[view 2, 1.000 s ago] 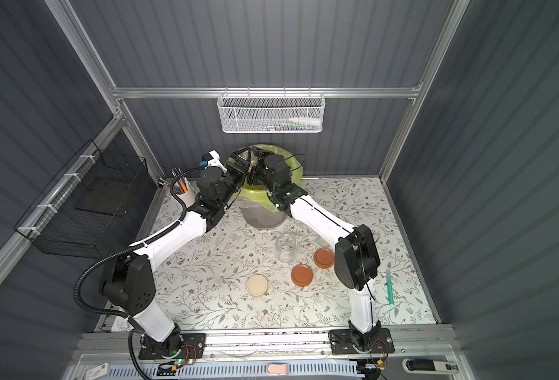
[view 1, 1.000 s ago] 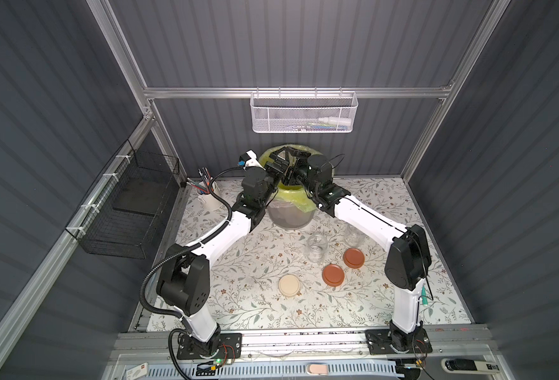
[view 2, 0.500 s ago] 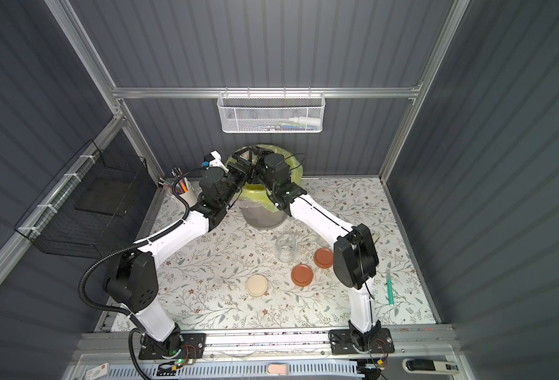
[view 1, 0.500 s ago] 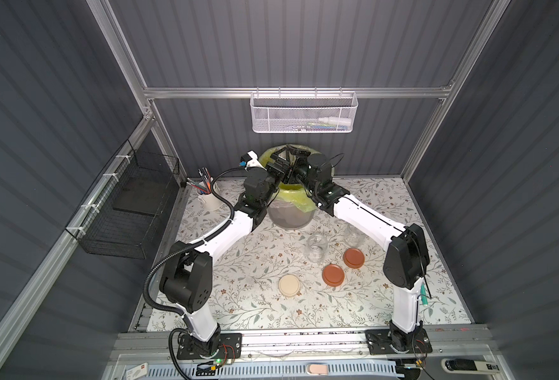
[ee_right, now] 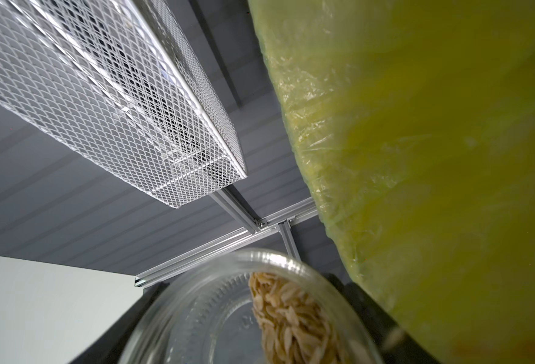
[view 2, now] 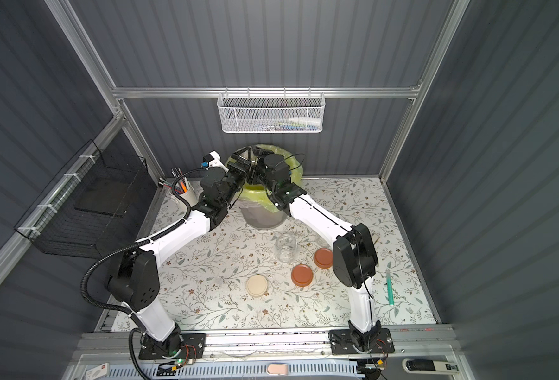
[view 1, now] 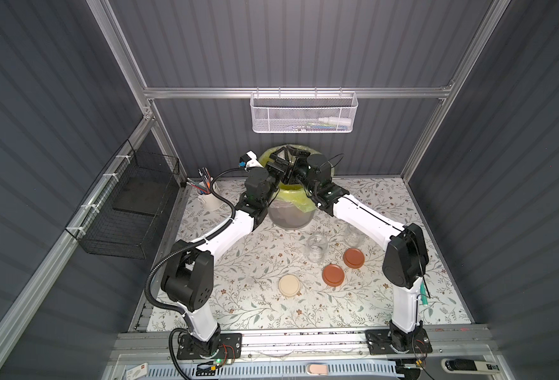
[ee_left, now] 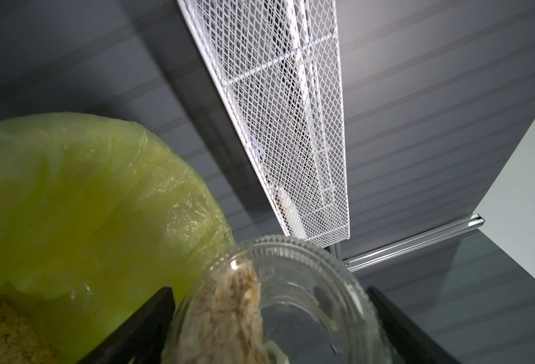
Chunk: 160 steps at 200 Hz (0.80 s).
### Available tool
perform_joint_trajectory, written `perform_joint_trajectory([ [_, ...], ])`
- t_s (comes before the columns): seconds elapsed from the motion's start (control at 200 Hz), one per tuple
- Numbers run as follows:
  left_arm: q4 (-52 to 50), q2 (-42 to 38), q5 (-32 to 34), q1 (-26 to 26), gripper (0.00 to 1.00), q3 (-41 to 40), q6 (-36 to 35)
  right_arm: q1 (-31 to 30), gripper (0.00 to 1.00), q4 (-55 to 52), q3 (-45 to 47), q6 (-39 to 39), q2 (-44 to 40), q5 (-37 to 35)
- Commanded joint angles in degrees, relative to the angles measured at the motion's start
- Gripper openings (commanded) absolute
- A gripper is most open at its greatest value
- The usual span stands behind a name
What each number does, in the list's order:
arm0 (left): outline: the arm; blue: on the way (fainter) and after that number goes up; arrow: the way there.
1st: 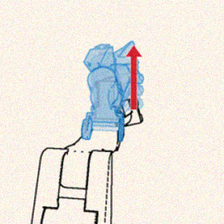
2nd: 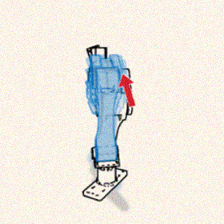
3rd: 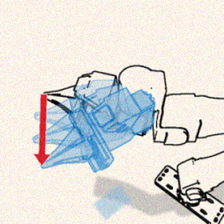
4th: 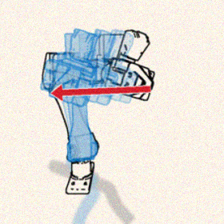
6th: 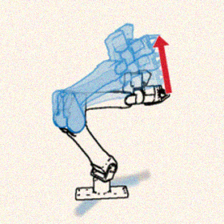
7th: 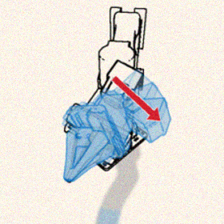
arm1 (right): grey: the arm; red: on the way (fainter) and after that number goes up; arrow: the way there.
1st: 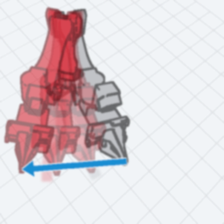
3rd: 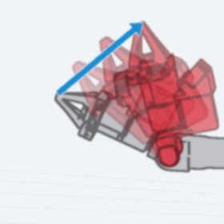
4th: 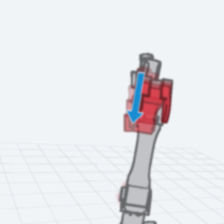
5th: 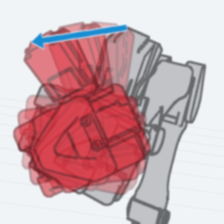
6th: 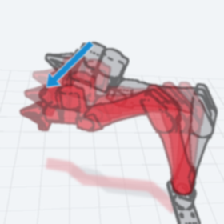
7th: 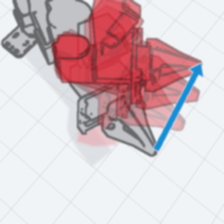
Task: Empty expired oatmeal from jars
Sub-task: Pour the expired oatmeal into the trash bin.
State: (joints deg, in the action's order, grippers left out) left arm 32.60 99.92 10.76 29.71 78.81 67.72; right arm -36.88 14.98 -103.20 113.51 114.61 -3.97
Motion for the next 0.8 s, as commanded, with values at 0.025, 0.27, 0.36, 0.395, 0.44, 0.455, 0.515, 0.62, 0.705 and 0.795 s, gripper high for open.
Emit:
perform_joint_trajectory([
  [0.025, -1.66, 1.63, 0.26, 0.42, 0.75, 1.59, -0.75, -0.21, 0.5, 5.5, -1.35, 0.4, -0.44, 1.66],
  [0.27, -0.96, 2.93, -0.75, 0.38, 0.51, 1.6, -0.47, -0.09, 0.53, 6.53, -0.95, 0.6, -0.26, 2.46],
  [0.36, -0.6, 3.33, -1.22, 0.42, 0.44, 1.58, -0.65, -0.01, 0.53, 6.97, -1.34, 0.54, 0.16, 2.82],
  [0.395, -0.56, 3.42, -1.36, 0.43, 0.4, 3.55, -0.89, 0.08, 0.53, 7.28, -1.39, 0.55, 0.34, 2.95],
  [0.44, -0.6, 3.61, -1.58, 0.43, 0.37, 3.96, -1.17, 0.15, 0.53, 7.6, -1.48, 0.54, 0.53, 3.08],
  [0.455, -0.53, 3.66, -1.65, 0.42, 0.36, 4.06, -1.28, 0.17, 0.53, 7.6, -1.48, 0.59, 0.53, 3.16],
  [0.515, -0.6, 3.84, -1.88, 0.43, 0.31, 4.48, -2.03, 0.32, 0.55, 7.81, -1.48, 0.61, 0.6, 3.2],
  [0.62, 0.14, 4.2, -2.06, 0.42, 0.23, 4.52, -3.31, 0.68, 0.59, 6.41, -2.38, 0.33, 0.8, 4.59],
  [0.705, 0.52, 4.72, -2.69, 0.39, 0.15, 4.63, -4.09, 0.83, 0.63, 6.54, -2.78, 0.58, 1.23, 5.1],
  [0.795, 1.32, 5.0, -2.63, 0.43, 0.09, 4.1, -4.19, 0.94, 0.7, 6.99, -3.39, 0.74, 1.88, 5.94],
])
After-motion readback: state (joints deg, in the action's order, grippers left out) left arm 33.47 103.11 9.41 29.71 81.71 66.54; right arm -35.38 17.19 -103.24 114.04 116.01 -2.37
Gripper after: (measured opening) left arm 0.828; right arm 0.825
